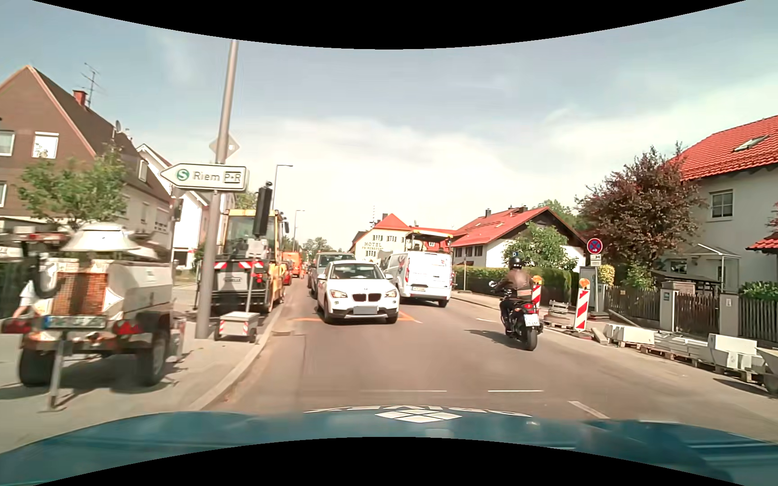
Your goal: Follow the waypoints while adhering to traffic rules and regulations
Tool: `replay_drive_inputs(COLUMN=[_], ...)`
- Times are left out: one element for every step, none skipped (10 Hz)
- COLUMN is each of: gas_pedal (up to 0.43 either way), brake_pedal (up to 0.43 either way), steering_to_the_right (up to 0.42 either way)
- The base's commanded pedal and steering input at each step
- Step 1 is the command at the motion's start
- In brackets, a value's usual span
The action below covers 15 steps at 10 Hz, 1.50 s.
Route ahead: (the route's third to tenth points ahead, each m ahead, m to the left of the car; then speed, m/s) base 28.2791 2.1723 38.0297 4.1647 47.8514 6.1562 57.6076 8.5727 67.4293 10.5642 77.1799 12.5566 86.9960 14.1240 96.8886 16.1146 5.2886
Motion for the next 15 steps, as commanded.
replay_drive_inputs(gas_pedal=[0.059,0.059,0.059,0.059,0.059,0.059,0.059,0.059,0.059,0.059,0.059,0.059,0.059,0.059,0.059], brake_pedal=[0.000,0.000,0.000,0.000,0.000,0.000,0.000,0.000,0.000,0.000,0.000,0.000,0.000,0.000,0.000], steering_to_the_right=[0.261,0.255,0.244,0.230,0.206,0.177,0.147,0.107,0.068,0.021,-0.012,-0.055,-0.094,-0.121,-0.162])
